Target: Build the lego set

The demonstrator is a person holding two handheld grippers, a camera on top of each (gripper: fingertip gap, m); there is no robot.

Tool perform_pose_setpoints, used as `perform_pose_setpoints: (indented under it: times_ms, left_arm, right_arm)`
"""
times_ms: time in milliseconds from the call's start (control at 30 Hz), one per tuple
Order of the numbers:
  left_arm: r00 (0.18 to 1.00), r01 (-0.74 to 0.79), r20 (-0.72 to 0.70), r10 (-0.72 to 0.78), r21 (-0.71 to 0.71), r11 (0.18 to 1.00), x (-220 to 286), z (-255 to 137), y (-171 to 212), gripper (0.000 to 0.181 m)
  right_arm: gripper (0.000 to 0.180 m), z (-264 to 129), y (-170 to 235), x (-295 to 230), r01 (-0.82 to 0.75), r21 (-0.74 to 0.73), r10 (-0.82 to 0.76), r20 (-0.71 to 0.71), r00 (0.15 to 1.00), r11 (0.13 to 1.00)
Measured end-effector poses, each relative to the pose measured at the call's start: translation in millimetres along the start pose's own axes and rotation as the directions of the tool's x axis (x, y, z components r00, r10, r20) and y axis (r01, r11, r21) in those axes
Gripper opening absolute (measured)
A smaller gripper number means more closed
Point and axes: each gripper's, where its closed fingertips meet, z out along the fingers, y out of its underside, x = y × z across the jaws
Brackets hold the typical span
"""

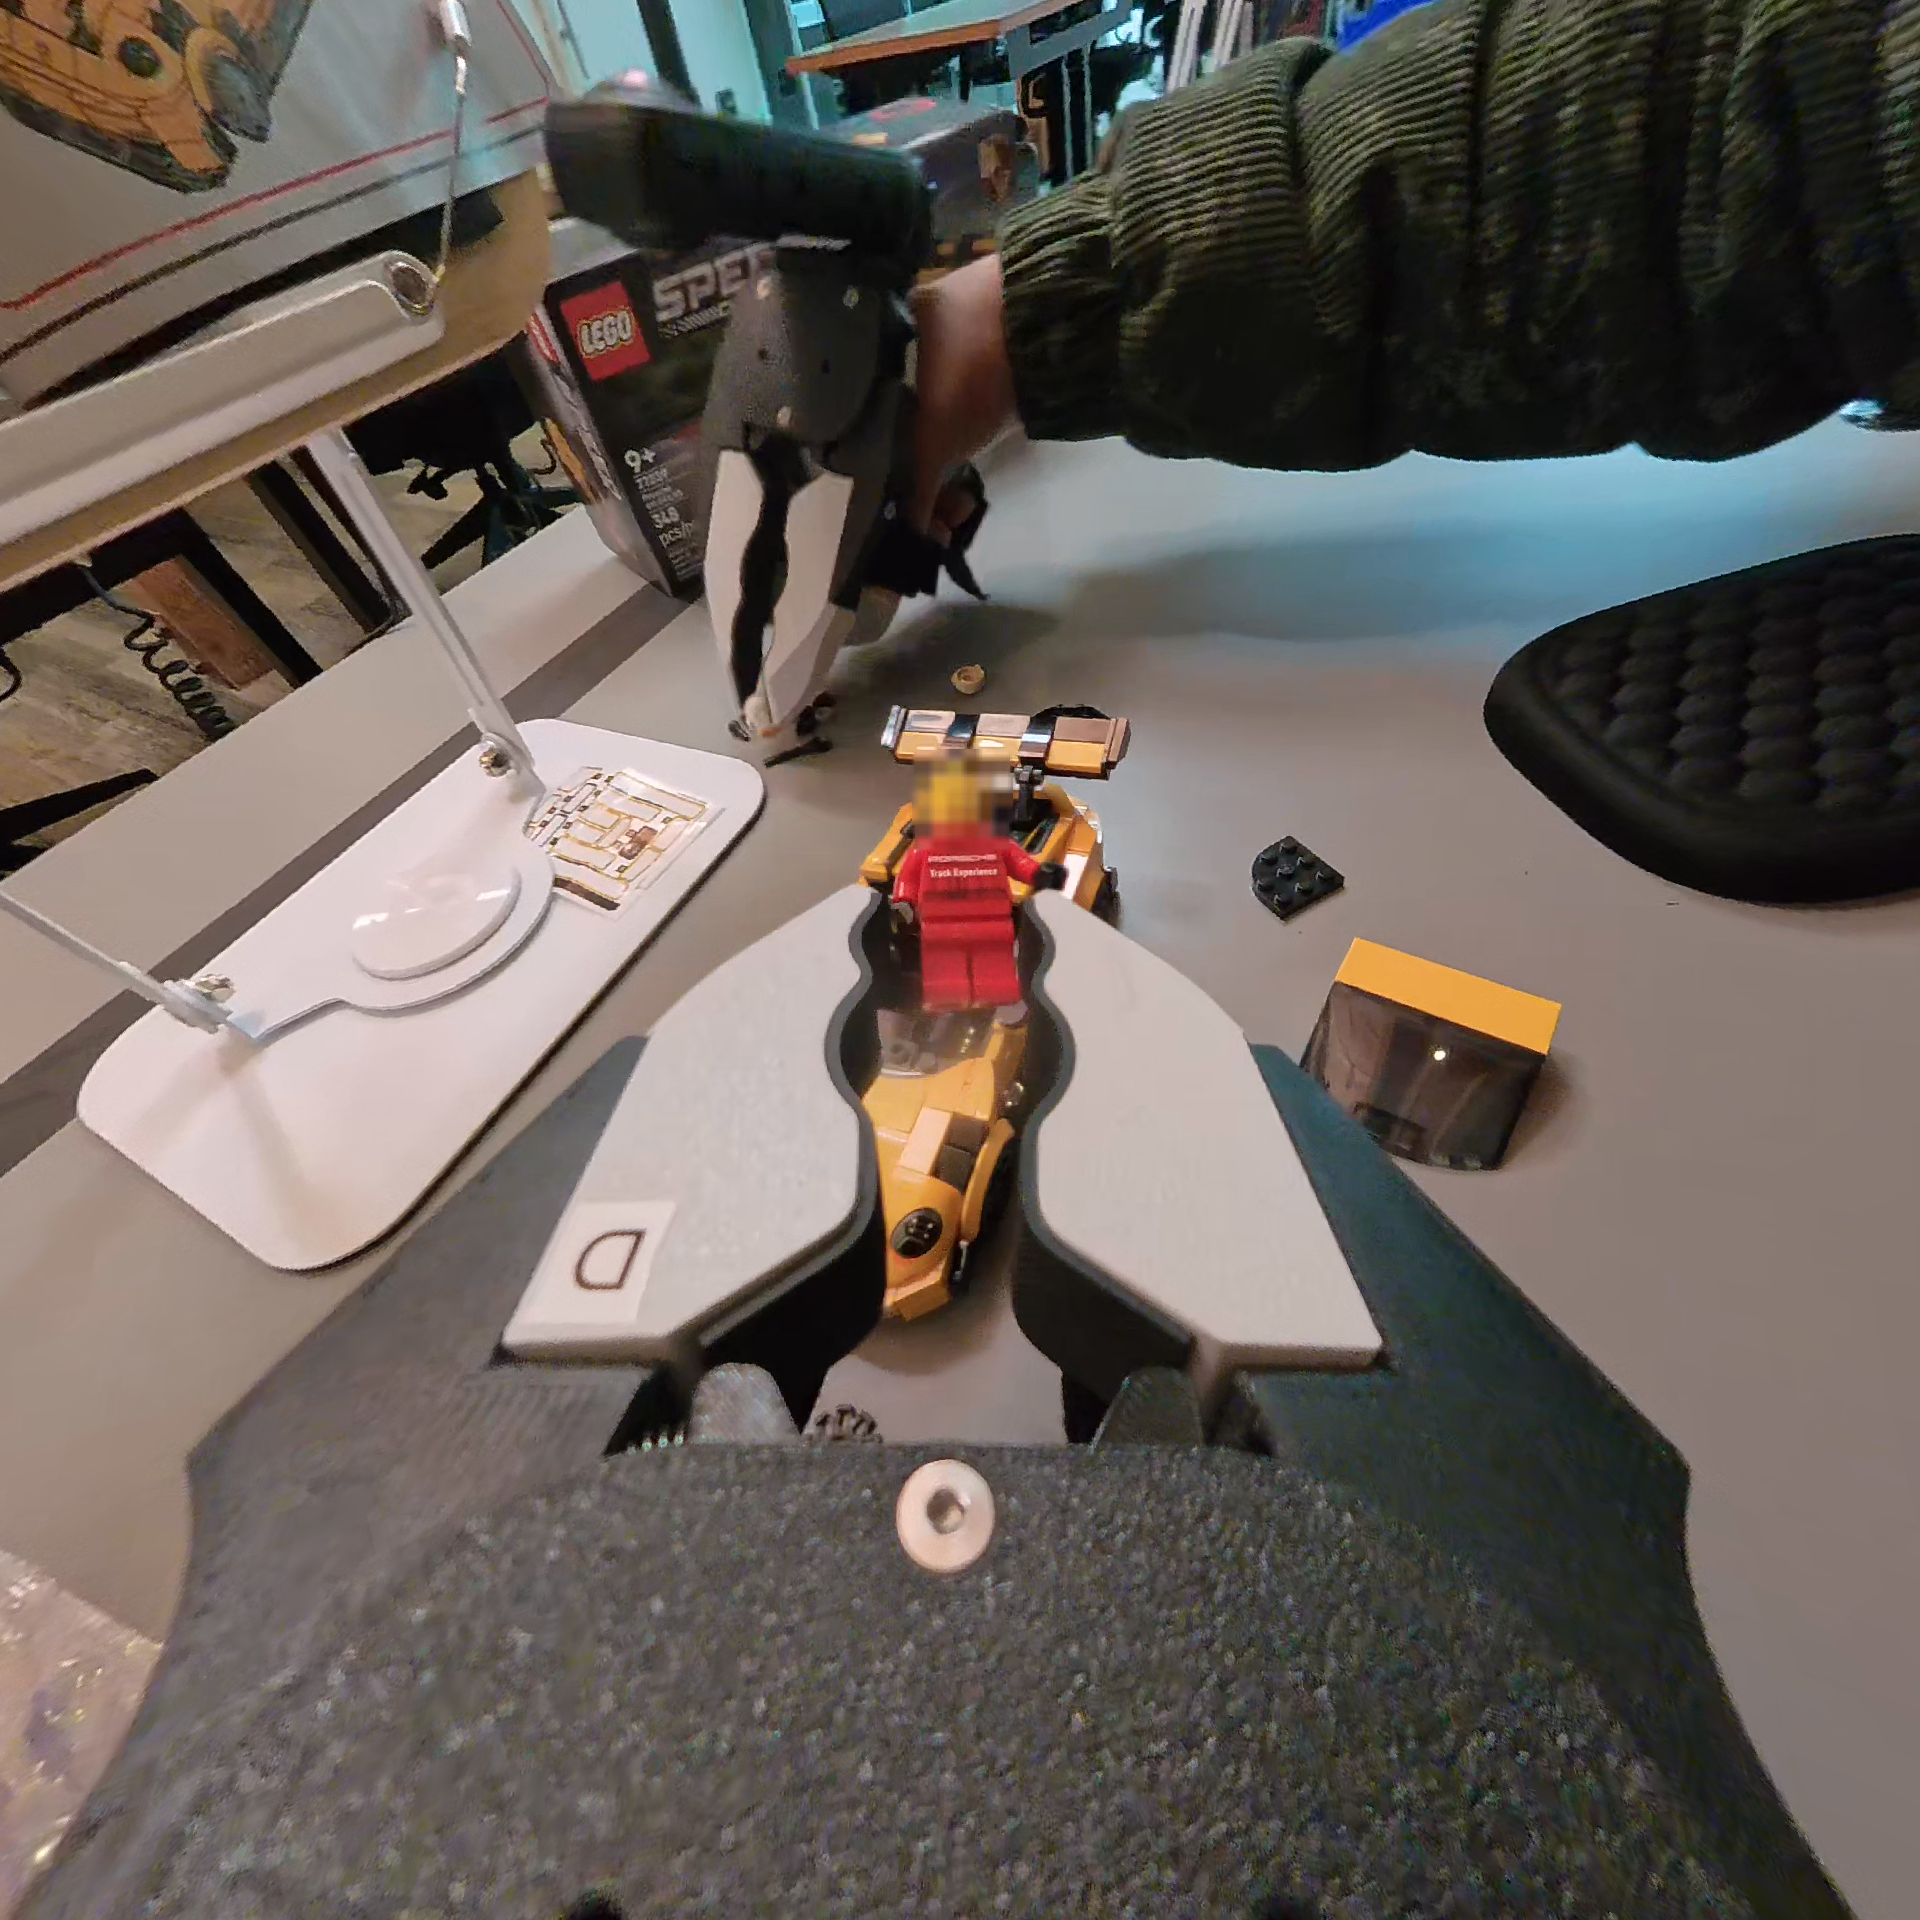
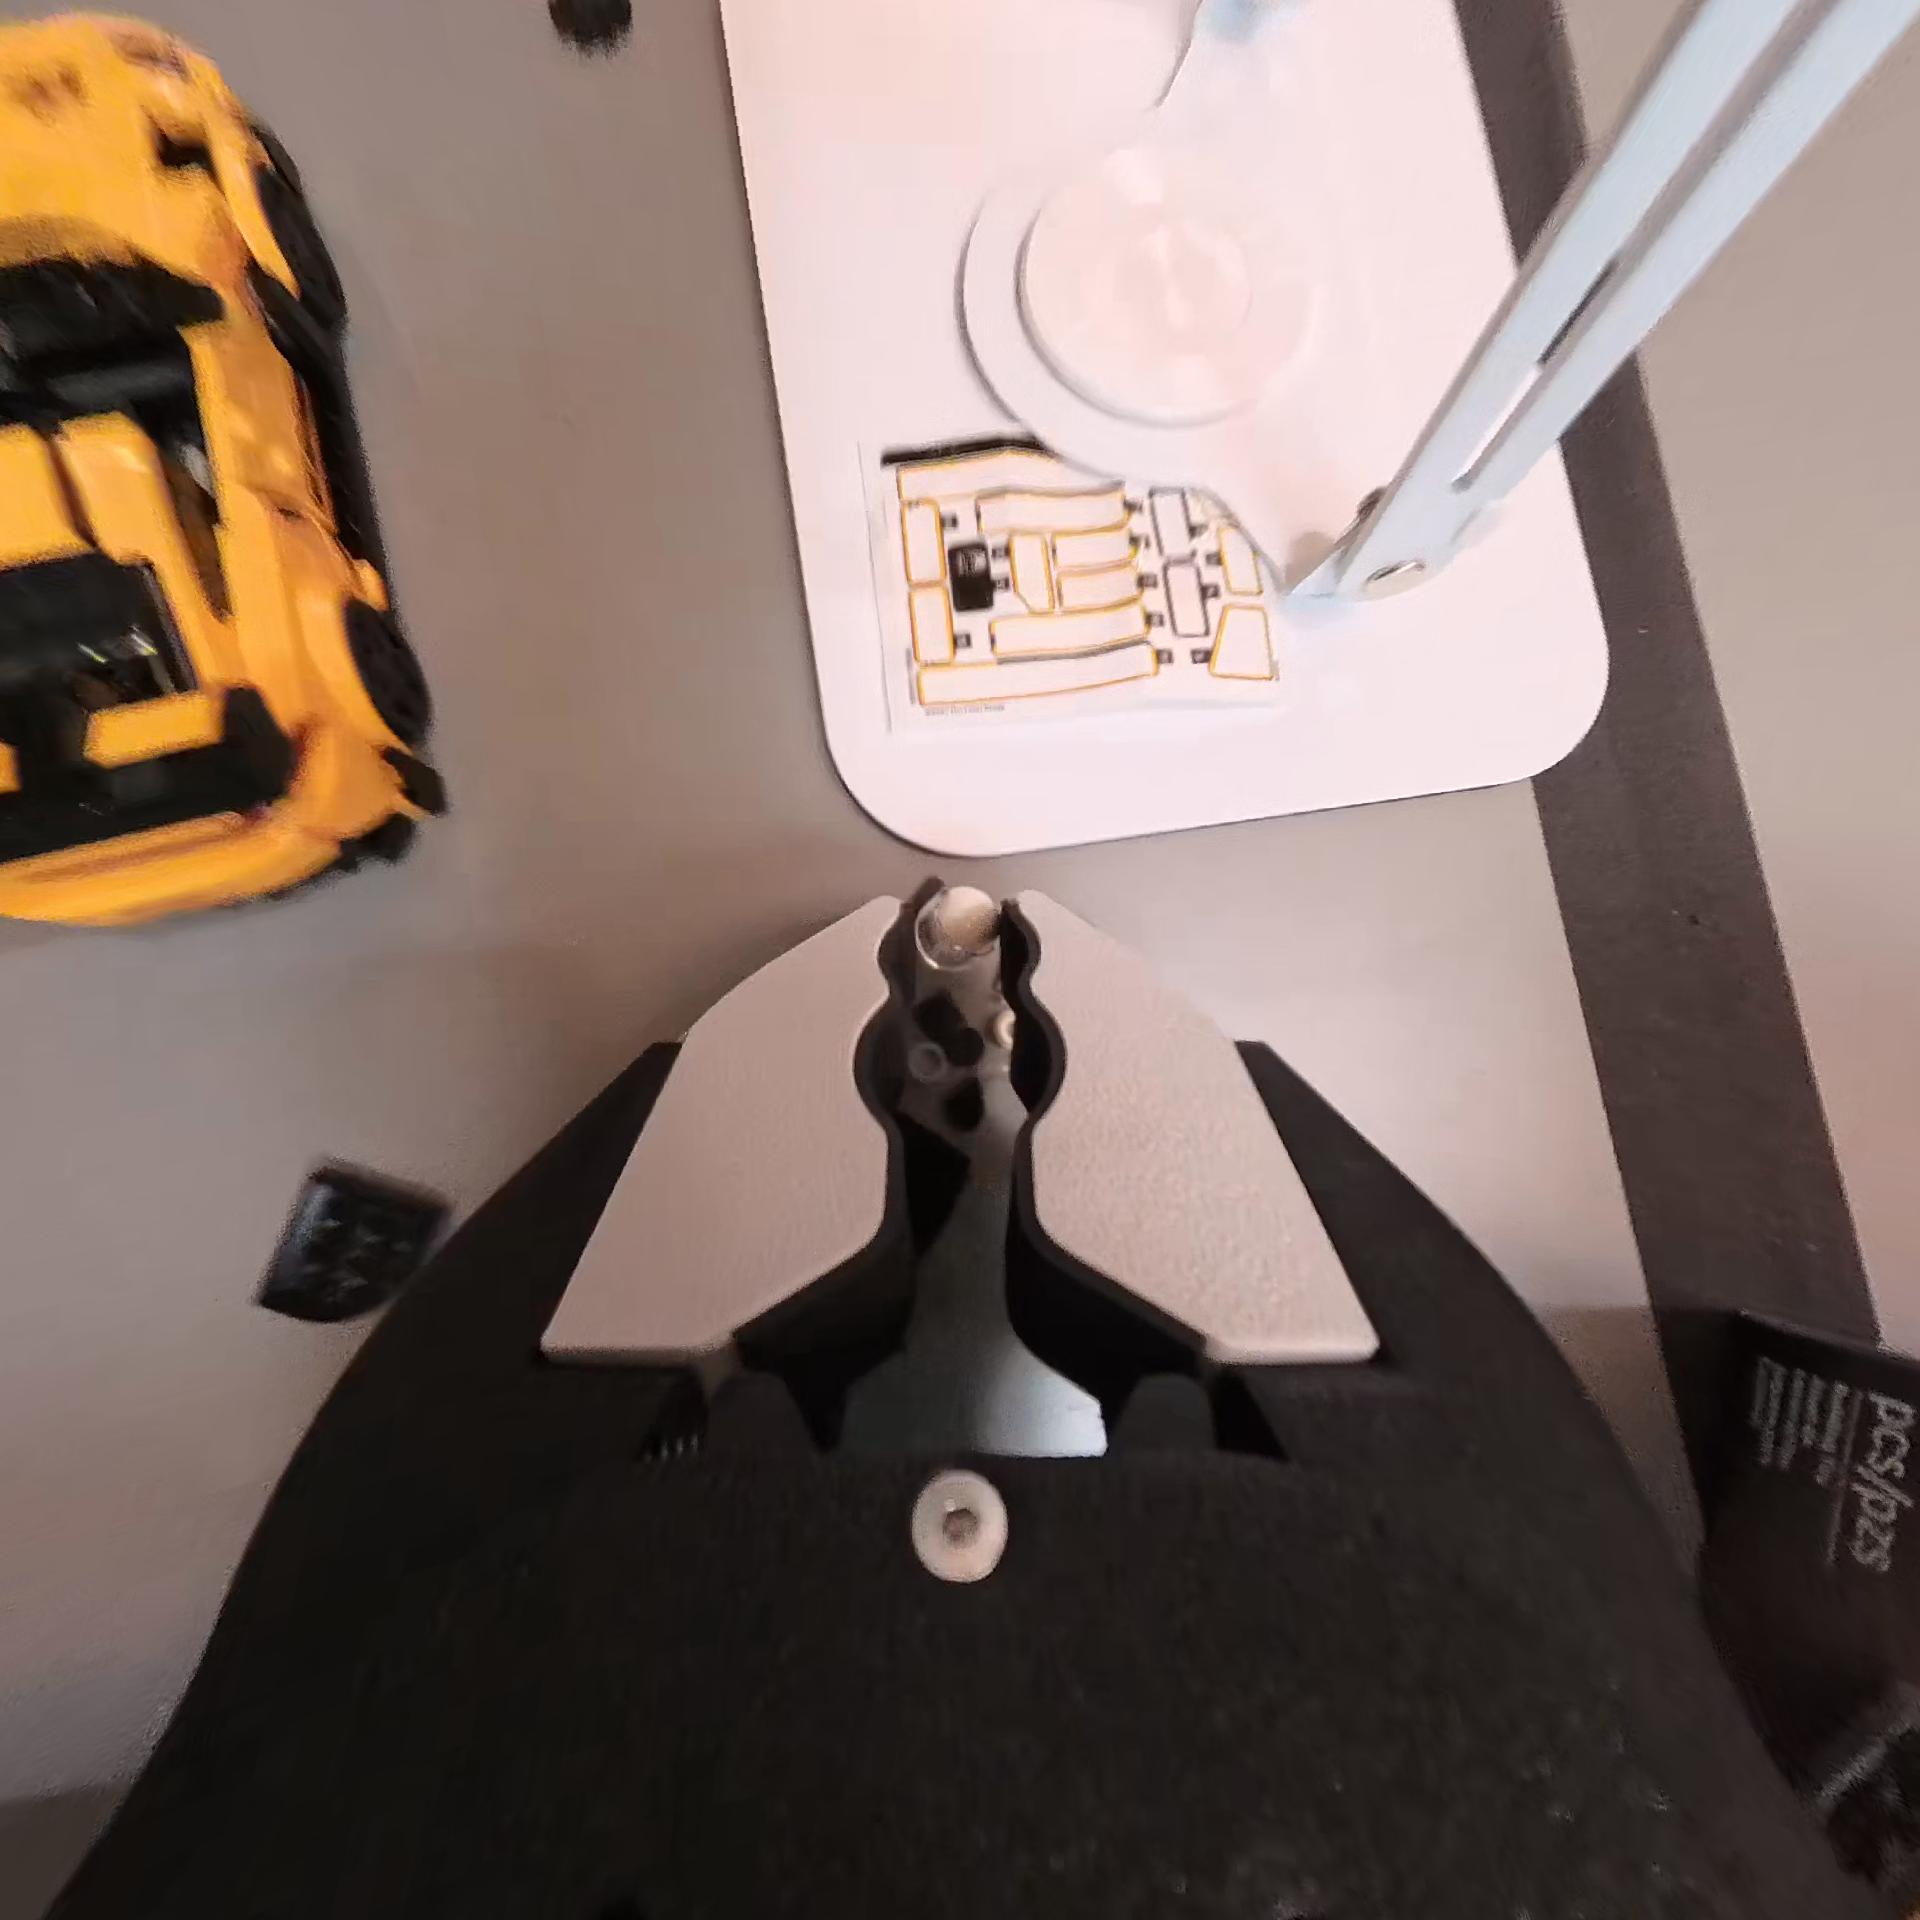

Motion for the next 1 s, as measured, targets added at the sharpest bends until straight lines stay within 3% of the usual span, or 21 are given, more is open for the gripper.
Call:
perform_pose_setpoints:
  times_ms: [133, 367, 600, 1000]
  left_arm:
    - [0.997, -0.03, 0.067, 0.029, 0.013, 0.999, -8.6, -4.3, -4.5, 0.023]
    - [0.973, -0.157, 0.179, 0.148, 0.038, 0.987, -12.7, -13.1, -19.0, 0.023]
    - [0.906, -0.336, 0.286, 0.311, 0.041, 0.941, -9.4, -25.1, -35.8, 0.023]
    - [0.858, -0.422, 0.344, 0.381, 0.05, 0.905, -5.0, -33.5, -49.0, 0.023]
  right_arm:
    - [0.014, -29.4, -49.4, -34.6, -0.149, 0.224, 0.147, 0.028, 0.989, 0.963]
    - [0.014, -53.4, -135.8, -133.9, -0.457, 0.449, 0.362, 0.284, 0.888, 0.768]
    - [0.014, -60.8, -171.3, -181.0, -0.716, 0.408, 0.454, 0.571, 0.684, 0.566]
    - [0.014, -72.8, -171.8, -191.4, -0.749, 0.375, 0.498, 0.574, 0.65, 0.546]
